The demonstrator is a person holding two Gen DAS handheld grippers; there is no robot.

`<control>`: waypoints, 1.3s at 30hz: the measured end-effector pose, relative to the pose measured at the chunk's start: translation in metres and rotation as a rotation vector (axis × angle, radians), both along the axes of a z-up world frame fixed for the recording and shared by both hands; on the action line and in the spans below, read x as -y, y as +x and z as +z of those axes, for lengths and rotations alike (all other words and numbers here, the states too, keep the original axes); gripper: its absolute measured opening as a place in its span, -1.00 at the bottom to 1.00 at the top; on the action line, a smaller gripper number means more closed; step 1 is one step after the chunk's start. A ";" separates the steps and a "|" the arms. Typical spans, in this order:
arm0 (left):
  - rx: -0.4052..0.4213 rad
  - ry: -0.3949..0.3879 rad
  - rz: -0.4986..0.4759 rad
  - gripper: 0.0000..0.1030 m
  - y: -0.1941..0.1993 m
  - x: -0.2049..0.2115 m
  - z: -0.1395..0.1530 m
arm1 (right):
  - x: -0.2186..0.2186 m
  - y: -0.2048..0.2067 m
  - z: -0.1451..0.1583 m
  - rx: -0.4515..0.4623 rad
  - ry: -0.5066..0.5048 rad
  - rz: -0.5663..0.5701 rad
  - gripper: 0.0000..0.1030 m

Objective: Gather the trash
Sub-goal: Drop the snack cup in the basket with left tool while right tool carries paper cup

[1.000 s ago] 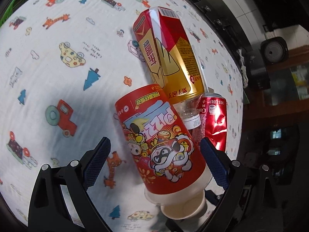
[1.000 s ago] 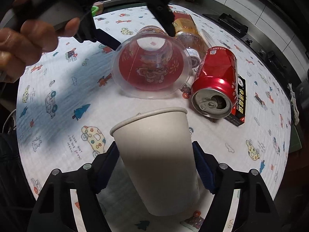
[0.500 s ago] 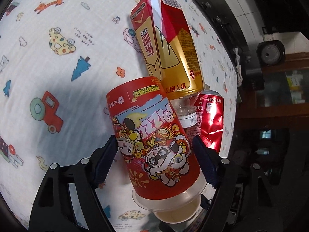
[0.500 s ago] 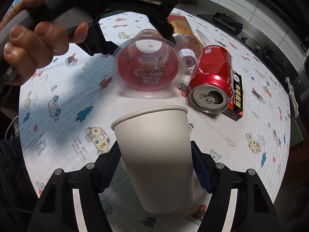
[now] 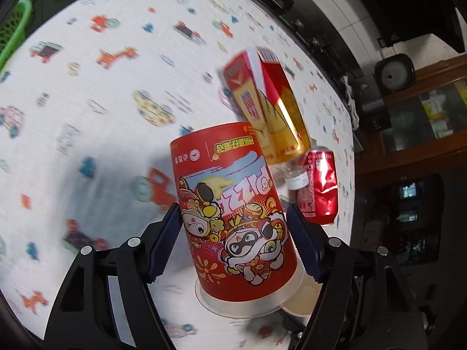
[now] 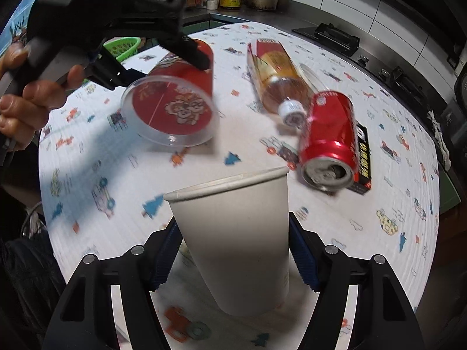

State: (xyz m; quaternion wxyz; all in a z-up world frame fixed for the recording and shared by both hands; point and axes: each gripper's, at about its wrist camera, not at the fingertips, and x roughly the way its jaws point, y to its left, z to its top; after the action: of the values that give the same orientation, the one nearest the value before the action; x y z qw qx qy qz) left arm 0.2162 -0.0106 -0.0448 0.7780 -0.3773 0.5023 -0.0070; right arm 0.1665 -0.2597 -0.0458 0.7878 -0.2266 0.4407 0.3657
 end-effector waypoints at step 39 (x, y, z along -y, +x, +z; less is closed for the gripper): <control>0.077 0.237 0.365 0.37 -0.127 -0.320 0.035 | -0.243 0.000 0.043 -0.058 0.125 0.116 0.30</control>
State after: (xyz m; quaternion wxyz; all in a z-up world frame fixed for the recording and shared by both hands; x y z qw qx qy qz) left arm 0.0895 0.3092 -0.0099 0.8239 -0.3672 0.3929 0.1788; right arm 0.1662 -0.0168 -0.0027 0.7648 -0.1914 0.4257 0.4441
